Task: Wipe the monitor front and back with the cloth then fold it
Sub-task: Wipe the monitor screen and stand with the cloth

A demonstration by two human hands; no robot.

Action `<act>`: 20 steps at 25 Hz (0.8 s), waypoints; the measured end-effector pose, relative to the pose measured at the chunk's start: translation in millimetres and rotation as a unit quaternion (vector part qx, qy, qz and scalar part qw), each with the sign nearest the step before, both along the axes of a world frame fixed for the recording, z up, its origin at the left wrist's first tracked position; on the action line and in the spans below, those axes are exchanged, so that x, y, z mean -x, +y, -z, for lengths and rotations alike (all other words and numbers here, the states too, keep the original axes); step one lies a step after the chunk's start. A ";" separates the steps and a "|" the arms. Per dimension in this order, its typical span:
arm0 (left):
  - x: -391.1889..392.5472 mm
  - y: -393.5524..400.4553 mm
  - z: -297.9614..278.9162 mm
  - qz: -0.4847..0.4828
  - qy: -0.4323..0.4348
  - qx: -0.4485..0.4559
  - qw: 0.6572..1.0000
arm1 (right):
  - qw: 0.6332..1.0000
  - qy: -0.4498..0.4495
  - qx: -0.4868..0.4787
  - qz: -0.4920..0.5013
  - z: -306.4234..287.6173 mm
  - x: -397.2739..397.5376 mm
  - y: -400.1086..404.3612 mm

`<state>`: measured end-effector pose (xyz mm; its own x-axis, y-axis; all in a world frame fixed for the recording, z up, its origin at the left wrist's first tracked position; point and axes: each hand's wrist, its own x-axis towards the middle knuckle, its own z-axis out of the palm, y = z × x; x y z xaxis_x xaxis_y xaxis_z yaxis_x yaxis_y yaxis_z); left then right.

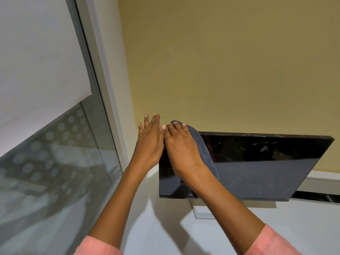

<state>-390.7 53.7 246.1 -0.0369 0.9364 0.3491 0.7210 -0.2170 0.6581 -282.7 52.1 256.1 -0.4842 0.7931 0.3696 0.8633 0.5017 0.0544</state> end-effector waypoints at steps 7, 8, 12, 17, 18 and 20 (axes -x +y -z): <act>-7.9 6.3 -1.5 0.037 -0.027 0.020 0.999 | 1.000 -0.002 0.021 -0.016 -7.6 -14.4 13.7; -9.5 6.6 0.6 0.039 -0.013 0.020 0.999 | 1.000 0.004 0.021 -0.003 -8.1 -19.8 13.2; -9.5 8.7 13.4 0.028 0.032 -0.003 0.999 | 0.999 0.026 0.005 0.036 2.5 -40.1 2.1; -17.0 4.2 10.9 -0.001 -0.072 0.012 0.997 | 0.998 0.026 -0.029 -0.053 20.0 -29.3 0.0; -18.3 3.6 10.1 -0.006 -0.094 0.026 0.995 | 0.998 0.015 -0.028 -0.063 17.6 -26.2 2.2; -17.9 3.6 10.1 -0.007 -0.108 0.039 0.993 | 0.998 -0.003 -0.021 -0.064 8.2 -23.7 5.3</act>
<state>-372.8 57.3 236.0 -0.1158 0.9592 0.2580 0.5641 -0.1503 0.8119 -259.0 57.4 247.9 -0.5824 0.7088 0.3980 0.7922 0.6047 0.0824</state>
